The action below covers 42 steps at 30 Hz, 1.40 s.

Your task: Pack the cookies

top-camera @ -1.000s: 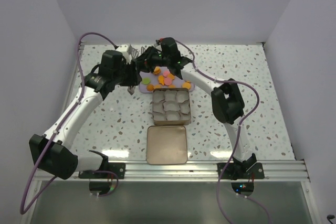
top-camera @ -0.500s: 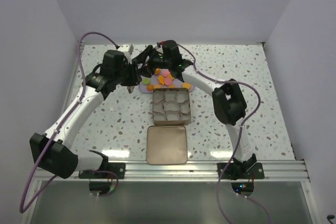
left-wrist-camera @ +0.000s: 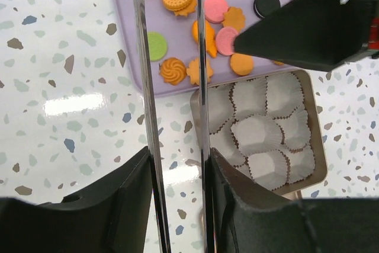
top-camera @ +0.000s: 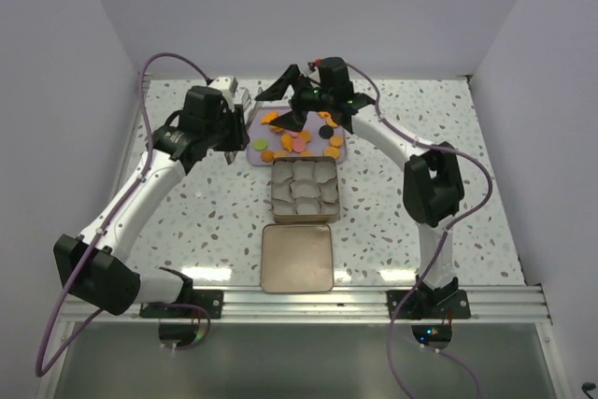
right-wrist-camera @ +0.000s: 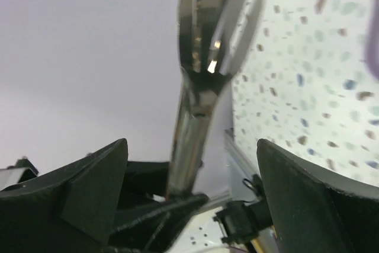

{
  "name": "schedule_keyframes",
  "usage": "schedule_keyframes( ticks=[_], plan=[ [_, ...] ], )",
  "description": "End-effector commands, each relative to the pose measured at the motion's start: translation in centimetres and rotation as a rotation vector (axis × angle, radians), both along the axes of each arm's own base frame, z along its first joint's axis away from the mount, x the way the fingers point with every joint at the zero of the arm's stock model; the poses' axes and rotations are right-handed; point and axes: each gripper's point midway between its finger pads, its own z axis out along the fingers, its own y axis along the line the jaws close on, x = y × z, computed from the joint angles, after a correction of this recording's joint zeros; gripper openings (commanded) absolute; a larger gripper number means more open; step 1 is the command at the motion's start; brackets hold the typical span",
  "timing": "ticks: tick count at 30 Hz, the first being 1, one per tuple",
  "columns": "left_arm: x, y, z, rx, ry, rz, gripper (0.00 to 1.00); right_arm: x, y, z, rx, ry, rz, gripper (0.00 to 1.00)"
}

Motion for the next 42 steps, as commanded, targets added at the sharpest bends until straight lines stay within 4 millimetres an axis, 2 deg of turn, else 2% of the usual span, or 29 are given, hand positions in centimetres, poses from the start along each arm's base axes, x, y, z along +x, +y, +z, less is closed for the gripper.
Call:
schedule_keyframes(
  ticks=[1, 3, 4, 5, 6, 7, 9, 10, 12, 14, 15, 21, 27, 29, 32, 37, 42],
  plan=[
    [1.2, 0.5, 1.9, 0.044, -0.055, 0.008, 0.45, -1.0, -5.5, 2.1, -0.125, -0.067, -0.016, 0.94],
    [1.5, 0.3, 1.8, 0.052, -0.048, -0.001, 0.45, -0.9, -8.0, 1.4, -0.200, -0.094, -0.032, 0.94],
    [1.5, 0.3, 1.7, 0.057, -0.043, -0.005, 0.45, -0.9, -9.9, 0.3, -0.241, -0.058, -0.055, 0.94],
    [1.6, 0.2, 1.5, 0.059, -0.038, -0.013, 0.45, -1.2, -11.1, 0.9, -0.262, -0.091, -0.063, 0.94],
    [1.6, -0.1, 1.2, 0.057, -0.028, -0.024, 0.45, -1.2, -12.4, 0.4, -0.282, -0.075, -0.076, 0.94],
    [1.6, -0.3, 0.8, 0.056, -0.020, -0.032, 0.45, -1.7, -13.1, -0.4, -0.301, -0.059, -0.077, 0.94],
    [1.6, -0.5, -0.2, 0.055, 0.006, -0.044, 0.45, -2.6, -14.2, -0.2, -0.319, -0.069, -0.078, 0.94],
    [1.6, -0.5, -0.6, 0.059, 0.016, -0.046, 0.45, -3.1, -14.7, -1.3, -0.332, -0.045, -0.077, 0.94],
    [1.5, -0.7, -1.6, 0.062, 0.038, -0.048, 0.45, -4.0, -15.2, -1.1, -0.342, -0.055, -0.073, 0.94],
    [1.5, -0.7, -2.3, 0.065, 0.053, -0.048, 0.45, -5.0, -15.6, -2.0, -0.359, -0.046, -0.062, 0.94],
    [1.5, -1.3, -2.6, 0.052, 0.064, -0.068, 0.45, -5.6, -15.9, -1.8, -0.368, -0.053, -0.063, 0.94],
    [1.7, -3.1, -4.4, 0.050, 0.106, -0.107, 0.45, -8.4, -17.9, -3.1, -0.483, -0.052, -0.024, 0.94],
    [2.3, -4.9, -6.6, 0.048, 0.161, -0.086, 0.45, -10.0, -20.3, -2.9, -0.581, -0.096, -0.039, 0.94],
    [2.8, -5.3, -6.8, 0.033, 0.174, -0.063, 0.45, -10.4, -20.7, -2.6, -0.593, -0.110, -0.040, 0.94],
    [3.6, -5.8, -8.2, 0.033, 0.219, -0.043, 0.45, -11.2, -21.2, -2.8, -0.605, -0.106, -0.043, 0.94],
    [5.2, -5.8, -8.3, 0.053, 0.224, 0.008, 0.45, -11.9, -21.8, -3.0, -0.615, -0.104, -0.053, 0.94],
    [5.6, -5.8, -9.3, 0.069, 0.260, 0.029, 0.45, -11.9, -22.2, -3.0, -0.626, -0.103, -0.058, 0.94]
  ],
)
